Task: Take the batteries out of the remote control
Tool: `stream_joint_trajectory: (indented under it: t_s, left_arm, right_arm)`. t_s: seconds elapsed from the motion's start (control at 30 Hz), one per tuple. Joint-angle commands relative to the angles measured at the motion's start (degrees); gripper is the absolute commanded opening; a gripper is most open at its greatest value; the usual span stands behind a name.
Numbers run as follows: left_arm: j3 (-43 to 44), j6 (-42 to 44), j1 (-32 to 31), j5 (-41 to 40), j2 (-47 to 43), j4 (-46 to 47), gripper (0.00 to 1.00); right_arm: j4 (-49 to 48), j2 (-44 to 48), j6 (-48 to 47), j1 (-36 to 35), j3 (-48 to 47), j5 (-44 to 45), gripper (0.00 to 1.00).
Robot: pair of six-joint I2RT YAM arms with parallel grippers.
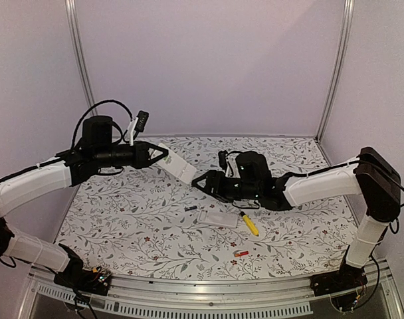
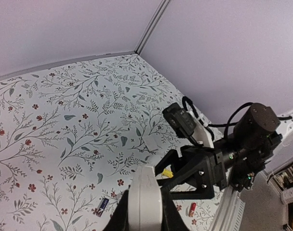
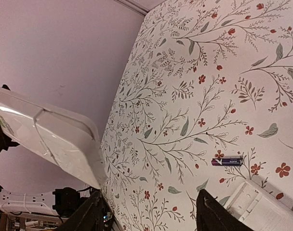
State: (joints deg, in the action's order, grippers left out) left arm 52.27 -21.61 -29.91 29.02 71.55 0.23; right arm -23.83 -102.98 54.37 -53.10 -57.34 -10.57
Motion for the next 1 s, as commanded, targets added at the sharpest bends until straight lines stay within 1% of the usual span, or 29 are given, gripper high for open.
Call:
stream_joint_trajectory:
  t_s: [0.0, 0.17, 0.47, 0.7, 0.97]
  left_arm:
    - [1.0, -0.4, -0.9, 0.1, 1.0, 1.6, 0.00]
    - [1.4, 0.1, -1.7, -0.1, 1.6, 0.8, 0.00]
    - [1.7, 1.0, -2.9, 1.6, 2.0, 1.3, 0.00]
    - [1.6, 1.0, -3.3, 2.0, 2.1, 1.4, 0.00]
    - [1.5, 1.0, -3.2, 2.6, 1.9, 1.7, 0.00]
  right_arm:
    - [0.2, 4.6, -3.7, 0.1, 0.1, 2.1, 0.69]
    - [0.7, 4.9, -6.1, 0.0, -1.4, 1.6, 0.79]
    - [1.7, 1.7, -6.8, -0.1, -4.6, 0.2, 0.81]
    - [2.5, -0.3, -5.8, -0.1, -5.4, 0.6, 0.79]
    - [3.7, -1.1, -2.8, -0.1, -3.7, 3.2, 0.71]
